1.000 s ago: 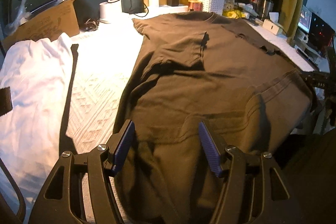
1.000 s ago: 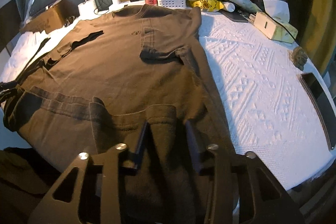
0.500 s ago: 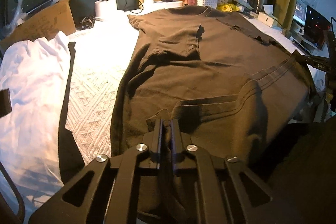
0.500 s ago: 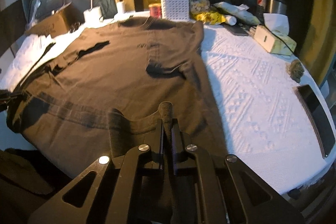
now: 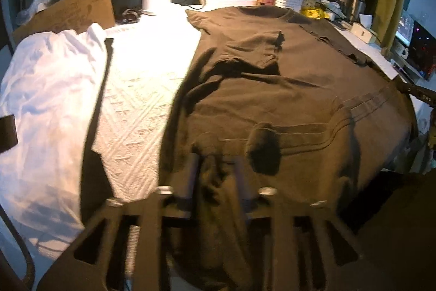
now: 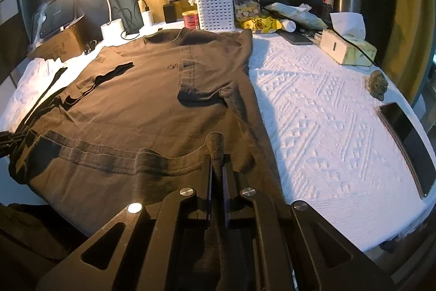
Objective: Fold small clothes
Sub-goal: 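Lift the held hem with both grippers and carry it toward the collar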
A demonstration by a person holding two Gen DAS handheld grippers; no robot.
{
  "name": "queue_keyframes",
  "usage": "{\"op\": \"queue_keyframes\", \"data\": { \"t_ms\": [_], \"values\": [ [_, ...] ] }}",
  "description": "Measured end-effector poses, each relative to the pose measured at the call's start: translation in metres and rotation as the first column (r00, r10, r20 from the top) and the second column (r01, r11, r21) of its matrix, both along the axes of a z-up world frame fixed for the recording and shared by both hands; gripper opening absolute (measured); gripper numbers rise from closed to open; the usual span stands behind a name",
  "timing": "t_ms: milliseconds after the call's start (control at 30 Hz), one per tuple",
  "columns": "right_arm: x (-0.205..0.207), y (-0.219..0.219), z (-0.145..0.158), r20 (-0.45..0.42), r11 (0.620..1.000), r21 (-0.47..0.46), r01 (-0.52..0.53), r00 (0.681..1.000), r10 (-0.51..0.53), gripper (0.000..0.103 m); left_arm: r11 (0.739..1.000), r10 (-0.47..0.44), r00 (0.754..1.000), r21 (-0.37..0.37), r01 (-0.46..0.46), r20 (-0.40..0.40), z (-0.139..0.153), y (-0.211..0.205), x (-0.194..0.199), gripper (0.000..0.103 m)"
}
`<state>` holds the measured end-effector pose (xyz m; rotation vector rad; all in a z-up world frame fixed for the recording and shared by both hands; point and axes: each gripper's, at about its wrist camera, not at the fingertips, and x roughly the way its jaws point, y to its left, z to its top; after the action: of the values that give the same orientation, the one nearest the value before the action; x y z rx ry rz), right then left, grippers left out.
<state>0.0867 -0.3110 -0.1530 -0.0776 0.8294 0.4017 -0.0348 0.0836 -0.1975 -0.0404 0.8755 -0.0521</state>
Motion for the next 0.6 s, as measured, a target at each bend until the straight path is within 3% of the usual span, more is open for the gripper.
{"op": "queue_keyframes", "data": {
  "t_ms": [167, 267, 600],
  "values": [
    [0.001, 0.002, -0.001, -0.001, 1.000, 0.007, -0.007, 1.000, 0.007, 0.007, 1.000, -0.018, 1.000, 0.013, 0.018, 0.022, -0.001, -0.004, 0.002, 0.044],
    [0.002, 0.001, -0.001, 0.002, 1.000, 0.012, -0.001, 1.000, 0.001, 0.007, 0.999, -0.043, 0.999, 0.033, 0.043, 0.023, 0.001, -0.007, 0.003, 0.005],
    [0.006, -0.010, 0.011, 0.038, 0.997, 0.072, 0.016, 0.999, -0.019, 0.007, 0.998, -0.031, 0.987, 0.056, 0.023, 0.158, 0.053, -0.011, 0.003, 0.005]
  ]
}}
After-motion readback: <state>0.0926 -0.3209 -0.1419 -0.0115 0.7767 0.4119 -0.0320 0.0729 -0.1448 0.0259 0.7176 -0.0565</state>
